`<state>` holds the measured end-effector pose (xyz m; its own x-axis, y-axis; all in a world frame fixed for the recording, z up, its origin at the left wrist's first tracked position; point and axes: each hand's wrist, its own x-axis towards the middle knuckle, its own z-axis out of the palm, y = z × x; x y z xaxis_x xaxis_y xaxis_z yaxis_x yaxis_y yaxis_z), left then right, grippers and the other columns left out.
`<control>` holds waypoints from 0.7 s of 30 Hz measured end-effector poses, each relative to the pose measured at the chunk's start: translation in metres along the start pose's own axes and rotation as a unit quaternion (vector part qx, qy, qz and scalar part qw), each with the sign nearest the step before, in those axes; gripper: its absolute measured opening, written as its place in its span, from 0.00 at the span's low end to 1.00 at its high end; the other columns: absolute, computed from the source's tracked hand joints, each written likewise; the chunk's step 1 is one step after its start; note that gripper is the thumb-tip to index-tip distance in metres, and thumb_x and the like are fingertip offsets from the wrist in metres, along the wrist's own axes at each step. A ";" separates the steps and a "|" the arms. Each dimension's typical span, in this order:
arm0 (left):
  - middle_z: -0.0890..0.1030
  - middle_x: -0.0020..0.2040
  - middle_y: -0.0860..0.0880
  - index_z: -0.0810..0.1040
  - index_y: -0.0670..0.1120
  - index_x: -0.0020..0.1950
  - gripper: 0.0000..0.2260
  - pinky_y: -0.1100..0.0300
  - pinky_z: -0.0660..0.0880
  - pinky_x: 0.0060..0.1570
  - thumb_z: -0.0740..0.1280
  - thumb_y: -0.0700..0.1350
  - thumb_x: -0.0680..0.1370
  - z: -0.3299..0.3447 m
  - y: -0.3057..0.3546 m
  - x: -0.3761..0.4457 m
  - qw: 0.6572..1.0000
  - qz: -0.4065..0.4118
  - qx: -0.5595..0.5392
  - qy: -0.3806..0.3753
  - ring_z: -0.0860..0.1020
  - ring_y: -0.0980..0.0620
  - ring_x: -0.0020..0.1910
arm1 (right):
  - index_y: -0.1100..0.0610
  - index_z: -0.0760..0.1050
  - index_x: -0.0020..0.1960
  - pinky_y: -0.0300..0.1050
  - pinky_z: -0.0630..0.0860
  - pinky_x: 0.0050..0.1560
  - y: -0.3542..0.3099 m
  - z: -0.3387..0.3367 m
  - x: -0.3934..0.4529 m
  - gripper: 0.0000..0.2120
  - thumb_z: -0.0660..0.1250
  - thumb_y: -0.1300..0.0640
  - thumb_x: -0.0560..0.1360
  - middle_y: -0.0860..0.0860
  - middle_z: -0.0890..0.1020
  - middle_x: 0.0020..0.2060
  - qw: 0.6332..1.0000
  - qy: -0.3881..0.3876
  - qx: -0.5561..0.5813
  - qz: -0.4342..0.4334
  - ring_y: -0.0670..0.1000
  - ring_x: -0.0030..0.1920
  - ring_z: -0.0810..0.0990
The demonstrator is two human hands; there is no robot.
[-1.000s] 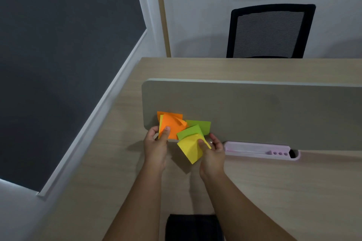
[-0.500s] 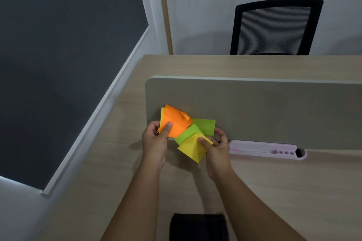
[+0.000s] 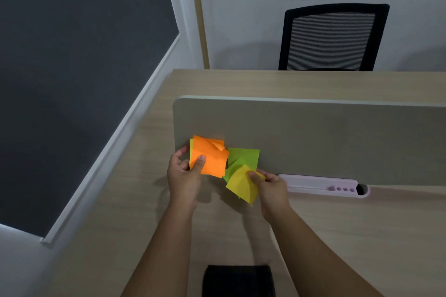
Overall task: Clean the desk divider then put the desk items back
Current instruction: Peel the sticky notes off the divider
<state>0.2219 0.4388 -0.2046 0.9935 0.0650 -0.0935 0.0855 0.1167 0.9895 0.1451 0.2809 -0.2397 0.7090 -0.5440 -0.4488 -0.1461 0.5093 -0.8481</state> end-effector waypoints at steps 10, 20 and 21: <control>0.82 0.42 0.47 0.73 0.50 0.62 0.19 0.50 0.77 0.48 0.72 0.37 0.74 -0.029 0.005 -0.034 0.998 -0.025 -0.017 0.048 0.79 0.48 0.43 | 0.66 0.79 0.52 0.44 0.78 0.42 0.013 -0.016 -0.030 0.09 0.70 0.64 0.73 0.59 0.83 0.43 0.998 0.007 -0.057 0.009 0.52 0.40 0.81; 0.79 0.41 0.44 0.76 0.45 0.47 0.03 0.50 0.75 0.41 0.68 0.38 0.77 -0.141 -0.020 -0.166 0.981 -0.088 0.021 0.173 0.76 0.46 0.40 | 0.64 0.76 0.56 0.48 0.78 0.47 0.024 -0.052 -0.140 0.10 0.63 0.64 0.76 0.58 0.83 0.48 0.985 -0.135 0.069 0.083 0.55 0.46 0.81; 0.78 0.40 0.44 0.75 0.46 0.46 0.04 0.49 0.75 0.41 0.68 0.38 0.76 -0.150 -0.020 -0.179 0.977 -0.097 0.016 0.187 0.75 0.46 0.40 | 0.64 0.76 0.56 0.47 0.79 0.44 0.025 -0.050 -0.151 0.09 0.64 0.64 0.76 0.58 0.84 0.47 0.982 -0.153 0.058 0.099 0.54 0.44 0.83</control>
<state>0.0309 0.5730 -0.2246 0.8619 0.4031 -0.3076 0.2777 0.1323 0.9515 -0.0003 0.3420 -0.2069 0.8512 -0.2093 -0.4813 -0.2358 0.6668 -0.7070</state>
